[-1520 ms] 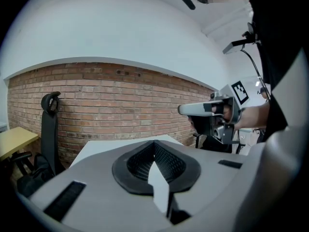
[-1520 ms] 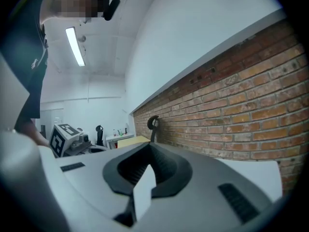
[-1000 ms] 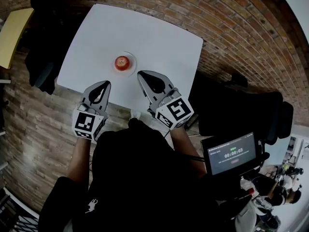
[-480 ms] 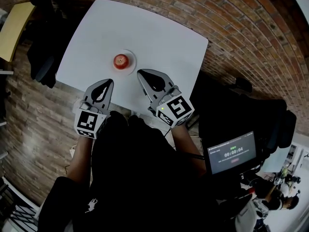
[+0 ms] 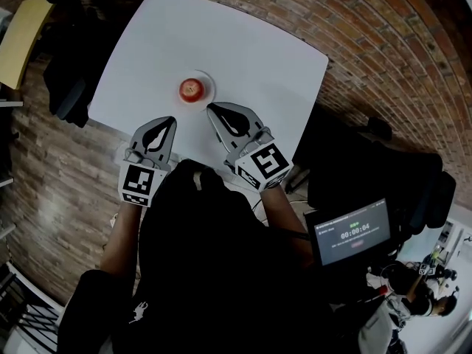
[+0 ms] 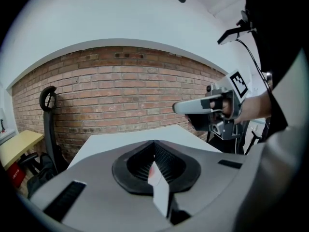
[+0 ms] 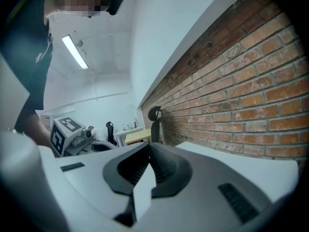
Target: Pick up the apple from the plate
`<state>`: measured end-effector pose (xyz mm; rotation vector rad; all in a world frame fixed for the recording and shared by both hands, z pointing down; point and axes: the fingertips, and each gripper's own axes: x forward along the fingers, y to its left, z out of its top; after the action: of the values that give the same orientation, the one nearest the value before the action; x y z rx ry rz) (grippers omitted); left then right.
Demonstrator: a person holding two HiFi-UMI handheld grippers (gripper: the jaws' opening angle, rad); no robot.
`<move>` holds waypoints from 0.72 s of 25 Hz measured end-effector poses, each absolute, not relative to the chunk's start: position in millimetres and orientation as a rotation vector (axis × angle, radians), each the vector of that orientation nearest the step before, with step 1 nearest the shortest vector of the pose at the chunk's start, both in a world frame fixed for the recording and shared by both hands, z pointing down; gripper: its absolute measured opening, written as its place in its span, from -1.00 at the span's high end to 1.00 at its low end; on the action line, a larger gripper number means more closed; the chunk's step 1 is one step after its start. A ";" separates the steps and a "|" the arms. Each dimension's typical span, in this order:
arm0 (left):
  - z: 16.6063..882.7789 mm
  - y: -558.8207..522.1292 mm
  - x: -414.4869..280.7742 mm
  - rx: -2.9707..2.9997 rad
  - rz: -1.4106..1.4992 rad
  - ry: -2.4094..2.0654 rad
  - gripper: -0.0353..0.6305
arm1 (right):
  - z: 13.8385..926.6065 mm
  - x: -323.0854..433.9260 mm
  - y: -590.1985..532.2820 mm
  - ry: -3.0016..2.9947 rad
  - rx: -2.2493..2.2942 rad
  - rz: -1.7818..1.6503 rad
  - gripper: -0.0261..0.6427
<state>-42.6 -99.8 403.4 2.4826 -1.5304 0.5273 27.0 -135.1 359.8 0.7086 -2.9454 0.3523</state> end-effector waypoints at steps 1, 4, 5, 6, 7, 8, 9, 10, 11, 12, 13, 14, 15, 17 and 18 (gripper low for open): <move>406.1 -101.3 -44.5 2.485 0.527 -1.519 0.88 | 362.6 24.2 -135.7 -2.934 0.713 0.335 0.91; 415.4 -106.4 -51.1 2.496 0.528 -1.488 0.88 | 371.4 15.8 -137.2 -2.903 0.718 0.298 0.91; 419.1 -108.5 -53.2 2.498 0.528 -1.478 0.88 | 375.1 13.7 -138.1 -2.892 0.721 0.294 0.91; 423.4 -110.3 -54.6 2.499 0.527 -1.465 0.88 | 379.5 12.4 -138.9 -2.879 0.729 0.296 0.91; 428.0 -112.3 -55.8 2.499 0.524 -1.448 0.88 | 384.7 11.5 -139.9 -2.864 0.740 0.302 0.91; 432.5 -115.0 -57.3 2.500 0.521 -1.431 0.88 | 390.6 10.2 -141.7 -2.849 0.754 0.308 0.91; 436.7 -118.9 -59.6 2.503 0.520 -1.416 0.88 | 397.2 8.1 -144.2 -2.834 0.768 0.312 0.91; 440.7 -123.6 -62.4 2.507 0.520 -1.406 0.88 | 404.4 5.7 -147.0 -2.817 0.779 0.313 0.91; 444.6 -127.7 -64.7 2.509 0.521 -1.397 0.88 | 412.0 3.7 -149.0 -2.797 0.782 0.314 0.91; 448.5 -130.4 -65.9 2.509 0.523 -1.389 0.88 | 419.7 3.0 -149.3 -2.774 0.781 0.319 0.91; 452.3 -131.8 -66.0 2.507 0.524 -1.379 0.88 | 427.0 3.2 -148.8 -2.751 0.777 0.327 0.91; 455.8 -133.2 -65.5 2.506 0.524 -1.370 0.88 | 433.6 3.9 -148.7 -2.731 0.774 0.334 0.91; 459.1 -135.6 -65.3 2.508 0.523 -1.362 0.88 | 439.4 4.1 -150.2 -2.714 0.773 0.334 0.91; 465.3 -142.2 -67.2 2.517 0.519 -1.350 0.88 | 448.4 1.6 -157.1 -2.703 0.782 0.322 0.91; 468.3 -145.5 -69.2 2.522 0.514 -1.345 0.88 | 452.1 -0.9 -161.2 -2.704 0.789 0.316 0.91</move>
<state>-69.2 -145.5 468.3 2.5221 -1.3448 0.5143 -0.9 -161.2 452.1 0.7885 -2.7039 0.3162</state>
